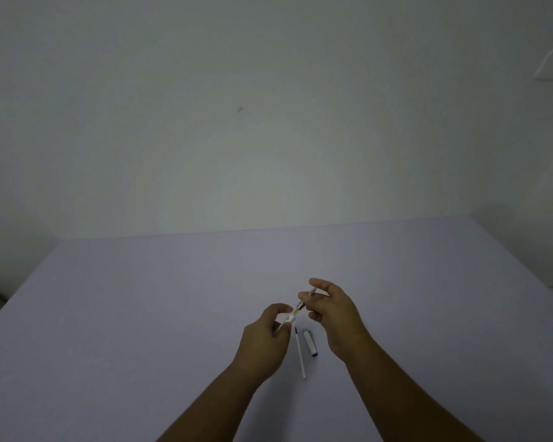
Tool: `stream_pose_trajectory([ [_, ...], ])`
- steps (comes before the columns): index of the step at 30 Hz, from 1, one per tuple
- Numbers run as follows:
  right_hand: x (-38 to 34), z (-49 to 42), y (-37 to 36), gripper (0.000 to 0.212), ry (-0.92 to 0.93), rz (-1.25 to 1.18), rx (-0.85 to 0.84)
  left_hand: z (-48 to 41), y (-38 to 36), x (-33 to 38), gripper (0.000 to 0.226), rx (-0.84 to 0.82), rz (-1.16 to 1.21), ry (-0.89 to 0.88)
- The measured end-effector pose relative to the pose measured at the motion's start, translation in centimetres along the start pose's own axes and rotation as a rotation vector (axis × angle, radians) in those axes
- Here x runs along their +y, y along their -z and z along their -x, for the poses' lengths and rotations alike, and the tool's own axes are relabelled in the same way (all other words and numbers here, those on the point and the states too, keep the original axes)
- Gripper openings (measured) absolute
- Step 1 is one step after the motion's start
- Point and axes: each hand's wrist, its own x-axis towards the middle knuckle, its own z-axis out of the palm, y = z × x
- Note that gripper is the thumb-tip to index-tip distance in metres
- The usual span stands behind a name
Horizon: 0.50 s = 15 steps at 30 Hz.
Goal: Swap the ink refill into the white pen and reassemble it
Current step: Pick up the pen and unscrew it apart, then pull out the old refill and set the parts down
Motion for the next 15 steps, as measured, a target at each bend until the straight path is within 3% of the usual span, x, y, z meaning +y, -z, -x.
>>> stream_pose_trajectory([
  [3, 0.1, -0.2, -0.1, 0.027, 0.035, 0.014, 0.061, -0.1, -0.1, -0.2, 0.017, -0.017, 0.044, 0.026],
  [9, -0.4, -2.7, 1.9, 0.023, 0.071, -0.228, 0.368, -0.3, -0.4, -1.5, 0.021, -0.032, 0.186, 0.128],
  [11, 1.0, -3.4, 3.1, 0.019, -0.008, -0.034, 0.360, -0.4, -0.7, -2.0, 0.022, -0.039, 0.233, 0.166],
  [15, 6.0, -3.9, 4.6, 0.021, -0.122, 0.651, 0.203, -0.6, -1.5, -3.2, 0.023, -0.048, 0.279, 0.225],
])
